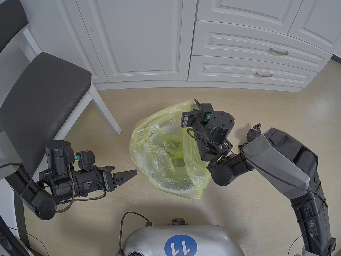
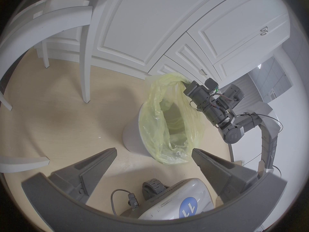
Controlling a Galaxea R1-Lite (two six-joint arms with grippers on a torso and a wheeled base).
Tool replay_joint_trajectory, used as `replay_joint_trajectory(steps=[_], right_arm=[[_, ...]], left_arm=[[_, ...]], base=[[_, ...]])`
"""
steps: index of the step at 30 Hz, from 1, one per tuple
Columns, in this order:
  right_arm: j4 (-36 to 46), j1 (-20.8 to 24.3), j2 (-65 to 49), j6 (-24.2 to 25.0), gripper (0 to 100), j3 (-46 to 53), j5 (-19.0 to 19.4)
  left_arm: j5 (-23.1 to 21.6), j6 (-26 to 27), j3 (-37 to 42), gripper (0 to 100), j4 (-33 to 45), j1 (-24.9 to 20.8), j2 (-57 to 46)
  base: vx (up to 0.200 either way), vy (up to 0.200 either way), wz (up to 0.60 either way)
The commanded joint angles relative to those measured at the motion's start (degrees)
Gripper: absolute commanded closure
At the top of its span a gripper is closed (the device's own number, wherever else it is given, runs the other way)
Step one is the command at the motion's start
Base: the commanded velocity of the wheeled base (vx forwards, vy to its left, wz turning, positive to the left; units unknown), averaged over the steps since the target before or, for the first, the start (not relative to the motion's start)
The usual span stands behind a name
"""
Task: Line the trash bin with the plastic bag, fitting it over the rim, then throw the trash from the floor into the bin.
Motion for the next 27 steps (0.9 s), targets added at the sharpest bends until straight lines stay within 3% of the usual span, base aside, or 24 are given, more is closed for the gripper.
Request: replay_joint_trajectory(steps=[1,7,8,12,19,22,24,27], right_arm=[[1.0,-0.1,0.9,-0.4,100,-4.8,-0.4],[3.0,0.1,1.8,-2.2,100,-7.8,-1.7],[3.2,0.1,1.8,-2.3,0,-7.8,-1.7],[5.6,0.6,-0.2,-2.5,0,-5.7,-1.8],[8.8,2.5,-15.9,-2.3,0,12.4,0.8],[12.9,2.1,-20.9,-2.3,0,16.7,-0.2],[16.5,1.9,-23.7,-1.0,0,19.2,-1.6],[22.2,1.9,-27.2,8.1,0,22.2,-4.6]], left_arm=[[0.1,0.0,0.0,0,-0.2,0.0,0.1],[0.1,0.0,0.0,0,-0.2,0.4,-0.9],[0.1,0.0,0.0,0,-0.2,0.4,-0.9],[0.1,0.0,-0.1,0,-0.2,0.8,-0.5],[0.1,-0.1,-0.3,0,-0.2,1.0,-0.9],[0.1,-0.1,-0.6,0,-0.2,1.0,-0.9],[0.2,-0.3,-0.7,0,-0.2,0.9,-0.9],[0.2,-0.5,-1.0,0,-0.2,0.8,-0.9]], base=[[0.000,0.000,0.00],[0.000,0.000,0.00],[0.000,0.000,0.00],[0.000,0.000,0.00],[0.000,0.000,0.00],[0.000,0.000,0.00],[0.000,0.000,0.00],[0.000,0.000,0.00]])
